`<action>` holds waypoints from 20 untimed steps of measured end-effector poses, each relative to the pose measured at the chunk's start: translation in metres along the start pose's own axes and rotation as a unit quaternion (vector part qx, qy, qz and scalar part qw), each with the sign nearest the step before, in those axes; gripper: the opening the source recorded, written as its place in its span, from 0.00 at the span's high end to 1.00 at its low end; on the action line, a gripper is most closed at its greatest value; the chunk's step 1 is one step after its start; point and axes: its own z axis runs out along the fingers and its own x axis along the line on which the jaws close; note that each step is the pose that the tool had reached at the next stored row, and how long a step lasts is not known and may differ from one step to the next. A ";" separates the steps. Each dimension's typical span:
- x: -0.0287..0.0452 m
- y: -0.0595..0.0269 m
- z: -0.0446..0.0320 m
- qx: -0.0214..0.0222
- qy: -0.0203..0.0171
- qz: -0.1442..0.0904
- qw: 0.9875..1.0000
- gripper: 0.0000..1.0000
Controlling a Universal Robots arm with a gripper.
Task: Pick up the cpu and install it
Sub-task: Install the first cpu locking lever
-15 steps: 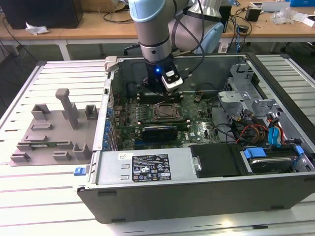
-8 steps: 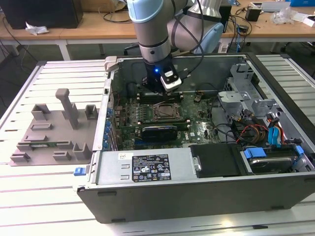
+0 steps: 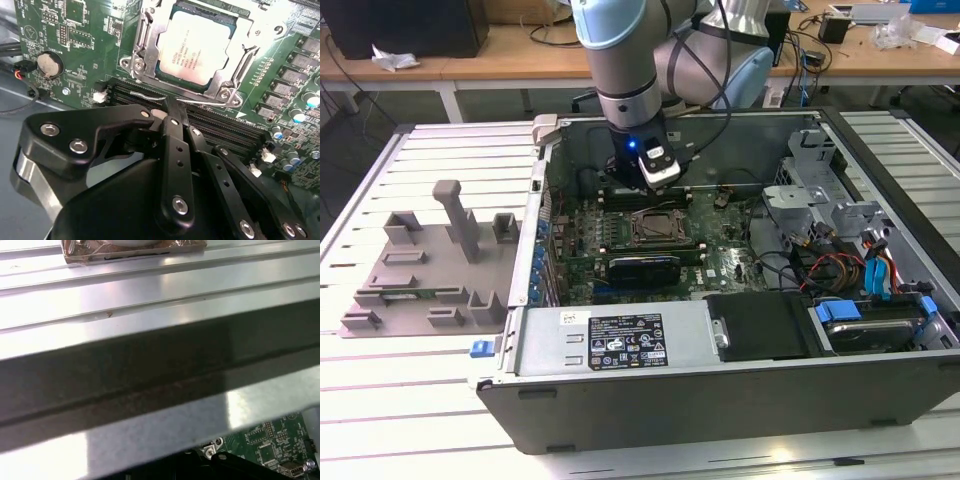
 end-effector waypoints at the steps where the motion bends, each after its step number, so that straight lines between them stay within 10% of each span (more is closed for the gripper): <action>1: 0.0002 -0.0002 0.0010 0.000 0.000 0.004 1.000 0.89; 20: -0.0013 -0.0010 0.0109 0.008 -0.009 0.057 0.998 0.89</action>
